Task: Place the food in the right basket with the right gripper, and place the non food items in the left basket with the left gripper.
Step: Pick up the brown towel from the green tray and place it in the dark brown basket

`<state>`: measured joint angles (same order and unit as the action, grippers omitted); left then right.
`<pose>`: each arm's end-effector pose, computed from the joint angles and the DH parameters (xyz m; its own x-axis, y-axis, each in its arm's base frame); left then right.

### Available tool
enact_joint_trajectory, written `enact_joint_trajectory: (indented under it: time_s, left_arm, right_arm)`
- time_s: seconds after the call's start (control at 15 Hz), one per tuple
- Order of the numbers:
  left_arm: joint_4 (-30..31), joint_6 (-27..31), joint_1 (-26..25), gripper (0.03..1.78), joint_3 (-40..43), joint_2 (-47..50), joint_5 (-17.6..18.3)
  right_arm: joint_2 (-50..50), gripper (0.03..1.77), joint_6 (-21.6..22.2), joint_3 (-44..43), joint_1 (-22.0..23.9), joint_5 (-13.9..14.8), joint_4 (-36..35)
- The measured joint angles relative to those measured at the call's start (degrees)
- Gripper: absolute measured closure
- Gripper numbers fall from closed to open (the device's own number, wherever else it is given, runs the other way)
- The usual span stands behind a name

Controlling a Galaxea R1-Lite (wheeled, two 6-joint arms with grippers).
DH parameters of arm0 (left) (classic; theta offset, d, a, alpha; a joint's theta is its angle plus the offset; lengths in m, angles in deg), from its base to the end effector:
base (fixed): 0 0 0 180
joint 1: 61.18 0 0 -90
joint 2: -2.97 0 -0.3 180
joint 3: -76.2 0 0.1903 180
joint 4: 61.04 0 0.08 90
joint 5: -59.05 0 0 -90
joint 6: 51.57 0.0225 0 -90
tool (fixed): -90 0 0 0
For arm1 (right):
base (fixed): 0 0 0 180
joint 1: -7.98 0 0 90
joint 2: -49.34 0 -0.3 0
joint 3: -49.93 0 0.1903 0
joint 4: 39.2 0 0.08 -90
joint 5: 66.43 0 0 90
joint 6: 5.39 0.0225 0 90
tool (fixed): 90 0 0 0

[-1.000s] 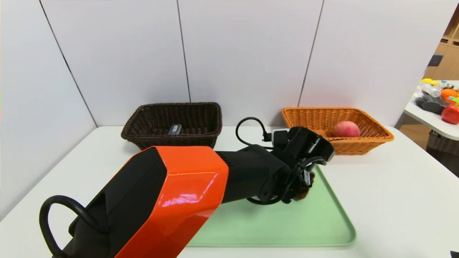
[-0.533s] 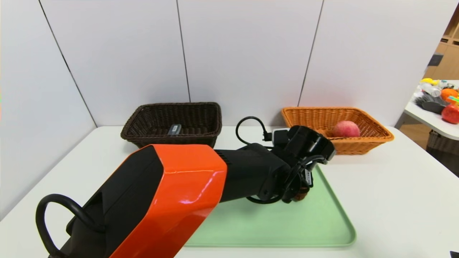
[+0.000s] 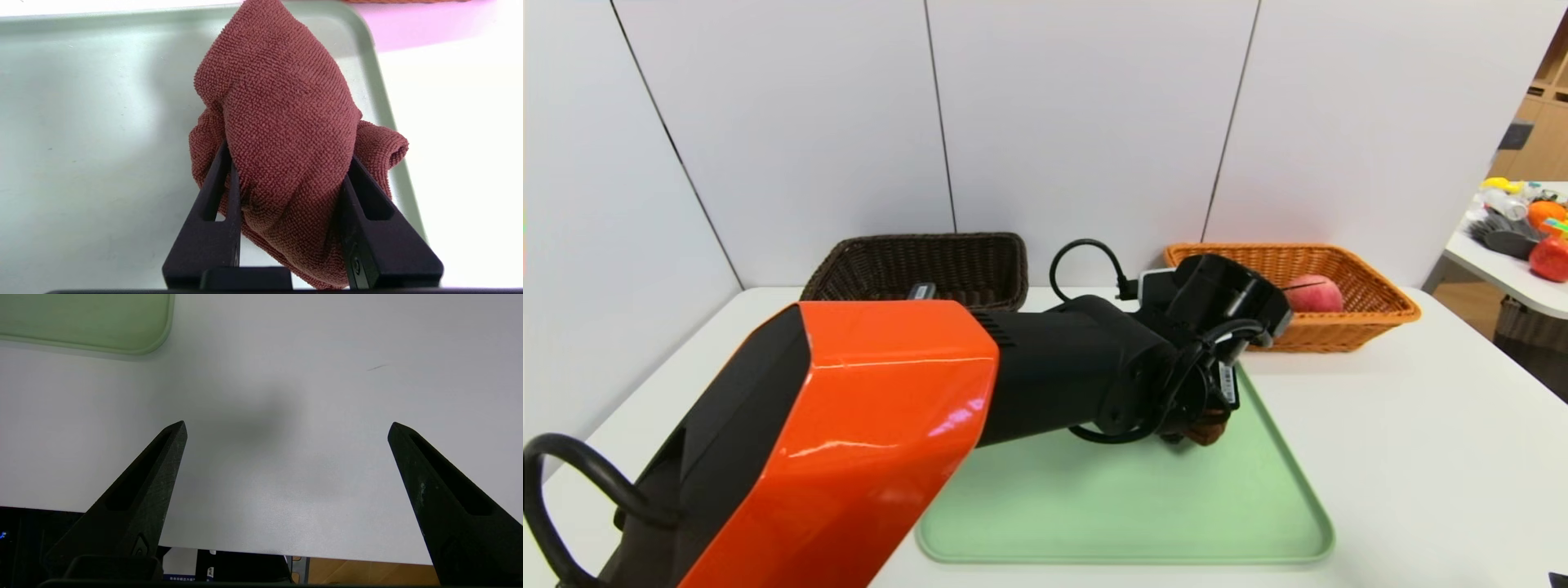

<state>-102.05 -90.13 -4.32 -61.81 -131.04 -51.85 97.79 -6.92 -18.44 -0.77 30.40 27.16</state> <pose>0.2686 -0.3966 0.1682 0.7065 -0.4296 -0.5623 0.2848 0.9001 -0.3298 0.0503 0.0050 0.2152 0.6944 -0.0135 -0.7195 -0.0891 0.9905 -0.1045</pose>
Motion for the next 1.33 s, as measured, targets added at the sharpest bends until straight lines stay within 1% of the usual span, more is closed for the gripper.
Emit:
enact_joint_trajectory:
  time_s: [0.33, 0.53, 0.73, 0.87, 1.0, 1.2, 1.33]
  left_arm:
    - [-1.1, -0.05, 0.0, 1.14, 0.04, 4.29, -0.05]
    - [-1.9, 0.0, -0.27, 1.14, 0.04, 8.94, -0.07]
    - [-5.81, 0.85, -1.95, 1.14, 0.04, 14.88, 0.0]
    - [-8.29, 4.17, -5.27, 1.14, 0.04, 18.71, 0.12]
    - [-8.74, 8.79, -9.84, 1.14, 0.01, 21.44, 0.21]
    - [-8.64, 15.66, -18.69, 1.14, 0.33, 23.08, 0.23]
    - [-8.55, 20.2, -23.7, 1.15, 1.07, 22.91, 0.21]
  right_arm:
    - [-0.15, 0.1, 0.0, 0.37, 0.0, 0.02, 0.0]
    - [-0.28, 0.1, 0.11, 0.39, 0.0, 0.09, 0.0]
    - [-0.28, 0.1, 0.09, 0.37, -0.01, 0.09, 0.0]
    - [-0.26, 0.1, 0.0, 0.28, -0.01, 0.06, 0.0]
    - [-0.17, 0.1, -0.15, 0.06, -0.01, 0.06, -0.06]
    - [-0.11, 0.1, -0.28, -0.52, -0.01, 0.0, -0.09]
    - [-0.04, 0.1, -0.28, -0.79, -0.01, 0.06, -0.09]
